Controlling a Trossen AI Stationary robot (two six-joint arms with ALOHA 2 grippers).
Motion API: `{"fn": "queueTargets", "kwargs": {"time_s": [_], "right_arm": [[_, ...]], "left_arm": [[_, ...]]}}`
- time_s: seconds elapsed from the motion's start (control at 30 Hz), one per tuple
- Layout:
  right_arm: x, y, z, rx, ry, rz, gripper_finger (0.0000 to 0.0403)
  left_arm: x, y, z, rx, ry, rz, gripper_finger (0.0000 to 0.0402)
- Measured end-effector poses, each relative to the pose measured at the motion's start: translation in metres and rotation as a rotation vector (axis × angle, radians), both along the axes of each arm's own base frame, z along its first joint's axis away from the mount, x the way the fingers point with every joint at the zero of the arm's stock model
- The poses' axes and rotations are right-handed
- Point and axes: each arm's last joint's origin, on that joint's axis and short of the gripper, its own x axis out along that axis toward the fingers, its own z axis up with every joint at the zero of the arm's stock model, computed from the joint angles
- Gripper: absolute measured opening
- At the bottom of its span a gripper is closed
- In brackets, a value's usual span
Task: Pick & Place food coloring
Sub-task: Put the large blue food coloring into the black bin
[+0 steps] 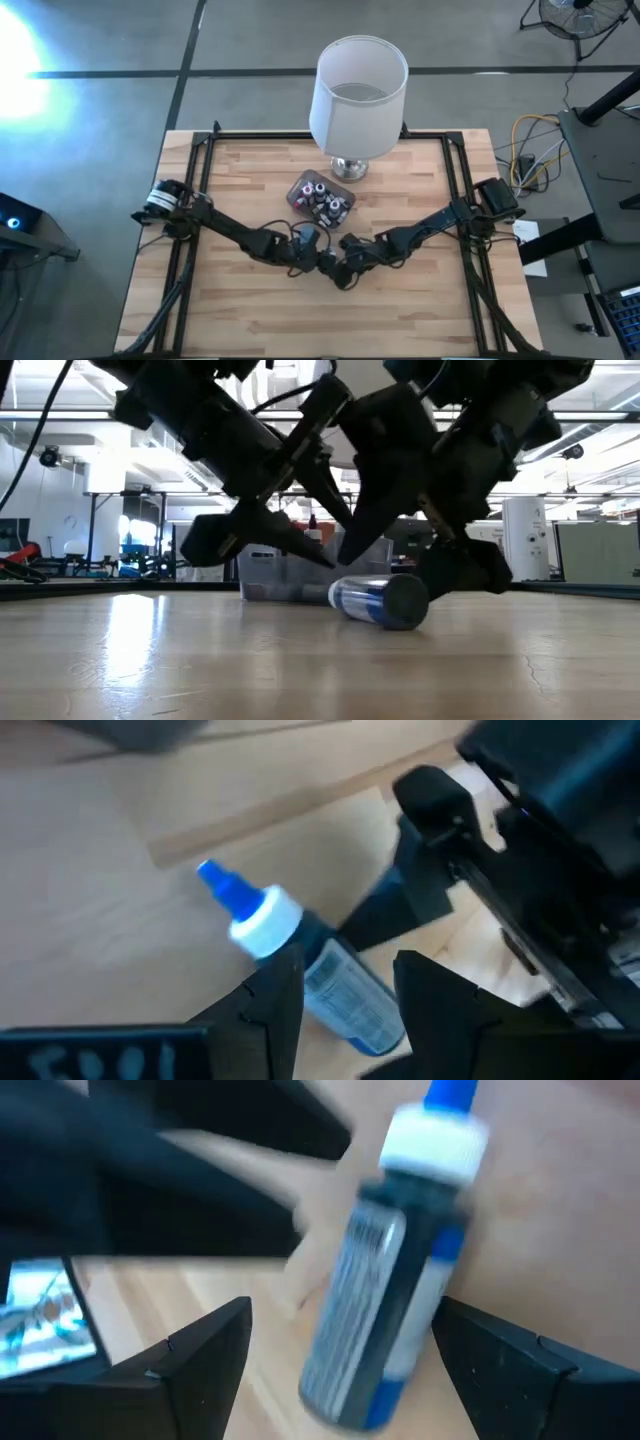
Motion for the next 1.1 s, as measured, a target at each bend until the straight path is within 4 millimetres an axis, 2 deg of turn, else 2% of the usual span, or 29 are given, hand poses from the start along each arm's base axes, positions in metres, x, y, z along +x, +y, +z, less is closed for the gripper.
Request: {"fn": "queueTargets", "kwargs": {"time_s": [0.23,0.47,0.6,0.7,0.8,0.93,1.1], "right_arm": [[-0.006,0.017,0.001,0.002,-0.001,0.045,0.0301],[-0.001,0.011,0.005,-0.046,-0.024,0.019,0.0301],[0.005,0.004,0.012,-0.122,-0.022,0.013,0.0301],[0.008,0.0,0.014,-0.162,-0.004,0.034,0.0301],[0.004,0.002,0.013,-0.191,0.037,0.072,0.0301],[-0.006,0.014,0.009,-0.215,0.098,0.119,0.0302],[-0.016,0.027,0.006,-0.23,0.143,0.164,0.0301]], "left_arm": [[-0.013,0.0,0.016,0.094,0.023,0.049,0.0133],[-0.046,-0.012,0.033,0.151,0.115,0.156,0.0133],[-0.055,-0.019,0.025,0.118,0.153,0.196,0.0133],[-0.051,-0.022,0.007,0.056,0.13,0.222,0.0133],[-0.043,-0.015,-0.012,0.009,0.098,0.282,0.0133],[-0.029,-0.003,-0.022,-0.014,0.054,0.326,0.0133],[-0.009,0.003,-0.03,-0.03,0.015,0.284,0.0133]]}}
